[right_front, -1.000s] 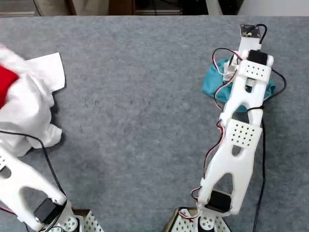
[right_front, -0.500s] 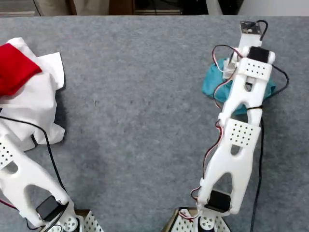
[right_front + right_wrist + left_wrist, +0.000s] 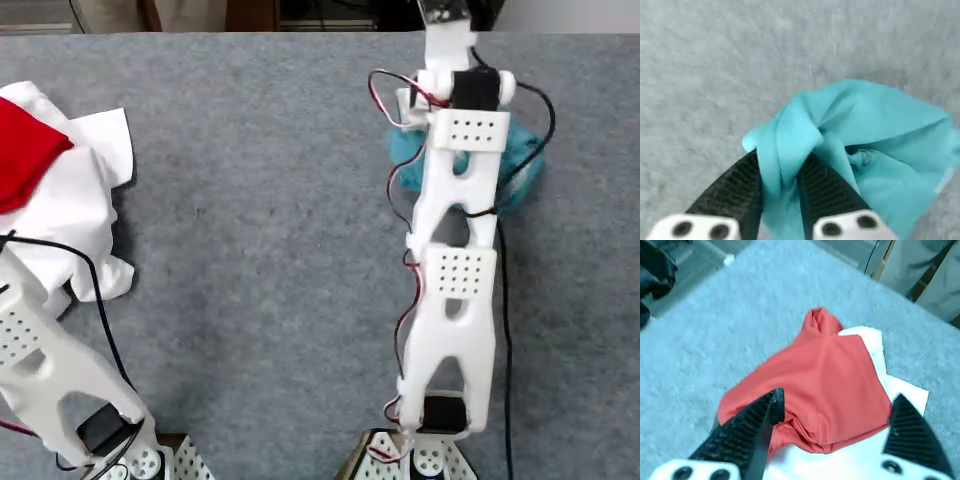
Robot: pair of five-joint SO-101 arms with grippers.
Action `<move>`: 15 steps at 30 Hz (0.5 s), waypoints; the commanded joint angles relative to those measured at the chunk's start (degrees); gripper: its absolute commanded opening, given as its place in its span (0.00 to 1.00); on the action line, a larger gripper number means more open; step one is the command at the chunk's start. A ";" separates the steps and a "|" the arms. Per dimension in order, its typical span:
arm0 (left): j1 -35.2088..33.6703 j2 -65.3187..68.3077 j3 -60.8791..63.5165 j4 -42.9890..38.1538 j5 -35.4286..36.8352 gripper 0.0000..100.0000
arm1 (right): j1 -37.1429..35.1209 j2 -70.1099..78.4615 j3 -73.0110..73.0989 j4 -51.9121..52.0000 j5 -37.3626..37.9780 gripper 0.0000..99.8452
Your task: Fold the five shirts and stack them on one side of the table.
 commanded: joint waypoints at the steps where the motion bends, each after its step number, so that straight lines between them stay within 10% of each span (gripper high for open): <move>1: 0.53 -5.05 -1.93 0.62 -0.44 0.36 | -2.51 -9.89 -1.36 0.97 0.53 0.00; 15: 10.73 -4.53 14.51 0.70 12.92 0.31 | -23.52 -28.18 2.15 0.88 15.21 0.00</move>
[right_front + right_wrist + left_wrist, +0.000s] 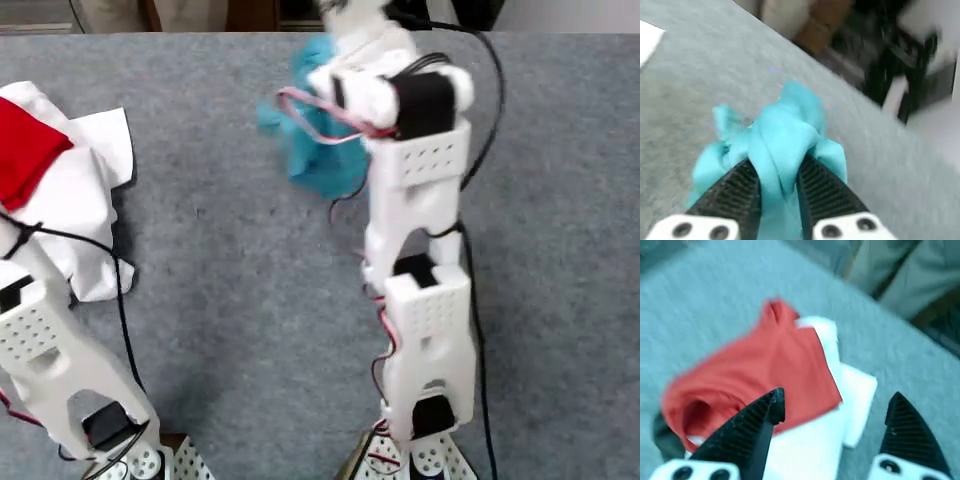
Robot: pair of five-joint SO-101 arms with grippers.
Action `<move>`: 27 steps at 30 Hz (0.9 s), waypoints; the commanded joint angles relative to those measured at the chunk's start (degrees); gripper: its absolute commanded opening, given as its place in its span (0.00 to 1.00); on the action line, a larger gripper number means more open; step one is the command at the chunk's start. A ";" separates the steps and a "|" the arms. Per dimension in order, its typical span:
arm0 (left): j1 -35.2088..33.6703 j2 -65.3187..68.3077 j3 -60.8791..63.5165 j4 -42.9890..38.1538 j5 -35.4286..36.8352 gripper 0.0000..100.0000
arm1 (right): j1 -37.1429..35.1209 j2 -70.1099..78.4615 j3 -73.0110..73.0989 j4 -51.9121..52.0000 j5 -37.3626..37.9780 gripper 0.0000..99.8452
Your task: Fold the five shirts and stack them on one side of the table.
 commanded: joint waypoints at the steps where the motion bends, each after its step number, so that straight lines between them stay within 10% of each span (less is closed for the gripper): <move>1: 2.81 -1.27 8.88 0.70 2.64 0.31 | -5.23 -7.43 0.04 0.70 2.20 0.00; 20: 8.44 -1.36 45.10 0.70 2.55 0.31 | 0.66 -8.66 37.85 -1.67 9.58 0.01; 27: 17.49 -7.43 47.21 0.70 2.90 0.31 | 13.14 -8.75 56.22 -14.42 15.91 0.22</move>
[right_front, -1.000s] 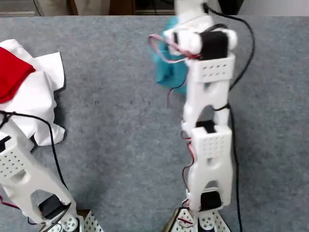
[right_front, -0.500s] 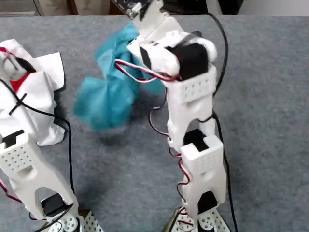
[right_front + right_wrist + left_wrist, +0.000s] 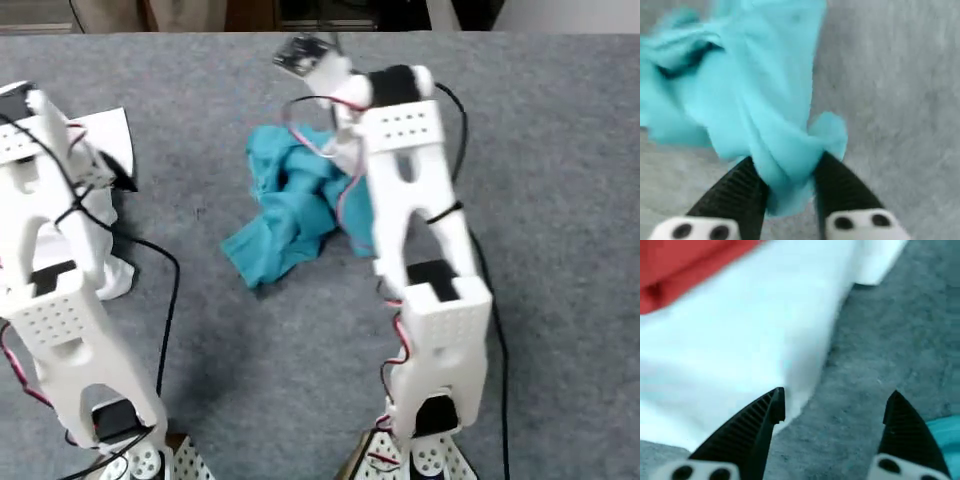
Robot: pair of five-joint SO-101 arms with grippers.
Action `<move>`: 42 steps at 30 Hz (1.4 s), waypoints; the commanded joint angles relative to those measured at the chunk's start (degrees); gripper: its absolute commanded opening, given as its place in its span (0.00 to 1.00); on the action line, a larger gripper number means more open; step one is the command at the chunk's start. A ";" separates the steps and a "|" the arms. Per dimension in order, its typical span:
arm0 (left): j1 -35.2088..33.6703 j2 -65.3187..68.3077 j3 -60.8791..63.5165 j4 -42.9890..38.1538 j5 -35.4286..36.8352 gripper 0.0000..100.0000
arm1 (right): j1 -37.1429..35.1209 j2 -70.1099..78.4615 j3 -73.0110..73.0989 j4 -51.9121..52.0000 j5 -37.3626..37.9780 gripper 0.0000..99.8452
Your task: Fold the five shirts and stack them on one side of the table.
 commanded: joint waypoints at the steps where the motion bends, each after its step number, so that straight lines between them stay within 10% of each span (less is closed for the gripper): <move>1: 6.33 -8.31 1.32 0.70 0.62 0.31 | 7.34 -3.56 6.55 -7.38 1.93 0.26; 15: 28.22 -10.15 13.63 -2.81 7.03 0.31 | 22.81 -3.47 18.59 -25.23 -2.46 0.36; 23: 30.86 0.84 13.45 -9.41 12.66 0.31 | 22.02 -3.47 25.10 -39.47 -21.27 0.36; 35: 32.35 10.51 8.18 -11.25 12.84 0.01 | 22.46 -3.74 28.35 -43.34 -21.54 0.36; 42: 31.65 9.19 -0.26 -7.21 12.84 0.02 | 22.46 -7.52 26.95 -39.56 -19.69 0.36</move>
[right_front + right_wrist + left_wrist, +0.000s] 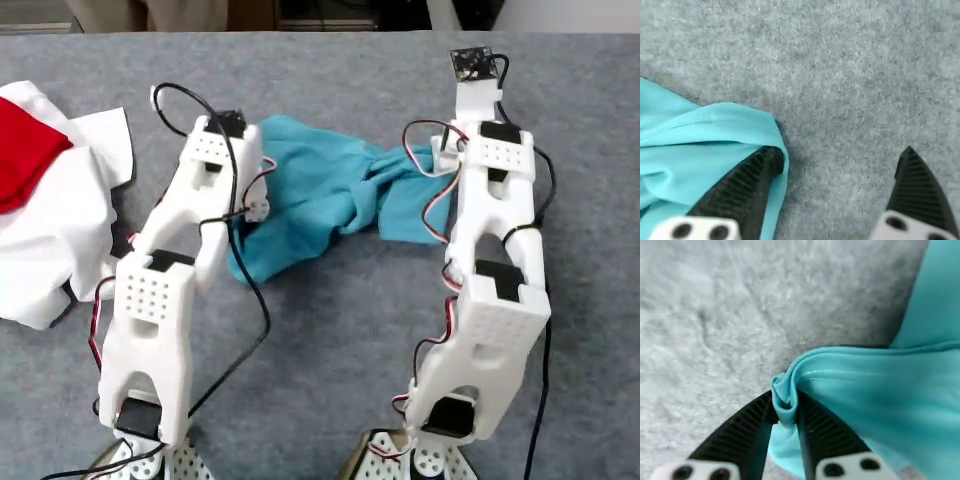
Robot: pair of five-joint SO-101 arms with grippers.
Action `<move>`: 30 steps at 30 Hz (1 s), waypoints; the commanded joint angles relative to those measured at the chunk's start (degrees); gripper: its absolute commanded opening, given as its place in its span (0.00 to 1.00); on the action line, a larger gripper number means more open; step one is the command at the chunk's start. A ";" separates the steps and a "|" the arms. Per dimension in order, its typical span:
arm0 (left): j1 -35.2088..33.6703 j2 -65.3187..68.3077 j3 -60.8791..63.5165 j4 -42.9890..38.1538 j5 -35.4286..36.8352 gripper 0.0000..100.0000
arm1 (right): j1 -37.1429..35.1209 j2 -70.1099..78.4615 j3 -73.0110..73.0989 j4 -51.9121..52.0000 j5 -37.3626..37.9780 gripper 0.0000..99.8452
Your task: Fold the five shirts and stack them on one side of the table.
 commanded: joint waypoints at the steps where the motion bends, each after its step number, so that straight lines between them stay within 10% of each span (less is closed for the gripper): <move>1: -0.97 -2.24 -8.88 4.04 0.44 0.02 | 0.57 -7.69 -1.45 3.16 2.55 0.36; 11: -8.09 -13.05 -34.29 10.55 0.44 0.02 | 0.31 -20.35 -1.45 13.45 14.86 0.36; 21: -9.58 -36.09 -35.69 10.37 0.44 0.02 | -3.30 -33.54 -1.45 20.04 16.53 0.36; 30: -25.32 -55.96 -35.16 0.79 0.09 0.02 | -6.20 -36.44 -1.45 25.58 16.44 0.36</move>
